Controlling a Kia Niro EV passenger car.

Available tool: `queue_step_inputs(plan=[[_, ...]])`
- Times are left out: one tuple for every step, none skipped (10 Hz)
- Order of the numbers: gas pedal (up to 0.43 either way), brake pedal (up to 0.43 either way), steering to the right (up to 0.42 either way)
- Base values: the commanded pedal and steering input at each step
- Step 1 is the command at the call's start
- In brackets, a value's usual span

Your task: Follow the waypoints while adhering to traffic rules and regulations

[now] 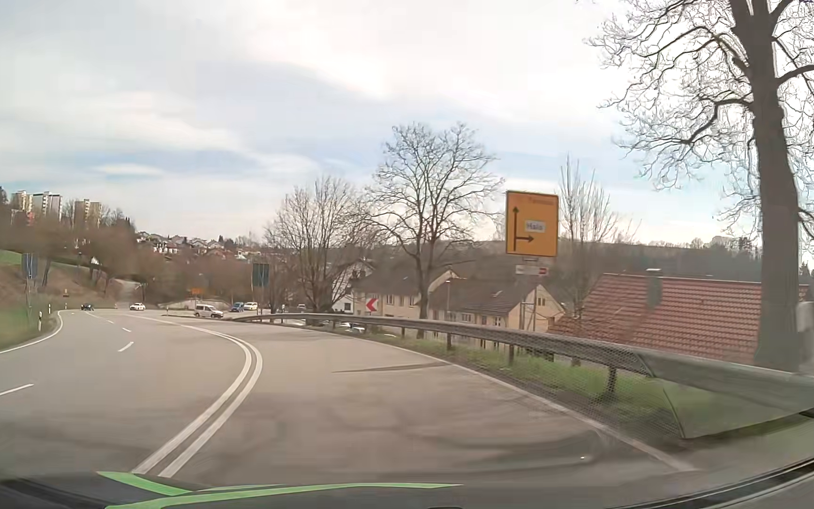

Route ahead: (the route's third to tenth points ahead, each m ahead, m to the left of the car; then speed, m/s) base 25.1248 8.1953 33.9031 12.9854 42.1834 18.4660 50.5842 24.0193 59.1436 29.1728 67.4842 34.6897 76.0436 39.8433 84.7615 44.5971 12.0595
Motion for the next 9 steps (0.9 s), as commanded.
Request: queue_step_inputs(plan=[[0.039, 0.0, -0.089], [0.028, 0.0, -0.088], [0.028, 0.0, -0.087], [0.028, 0.0, -0.087], [0.028, 0.0, -0.087], [0.028, 0.0, -0.087], [0.028, 0.0, -0.087], [0.028, 0.0, -0.086], [0.028, 0.0, -0.087]])
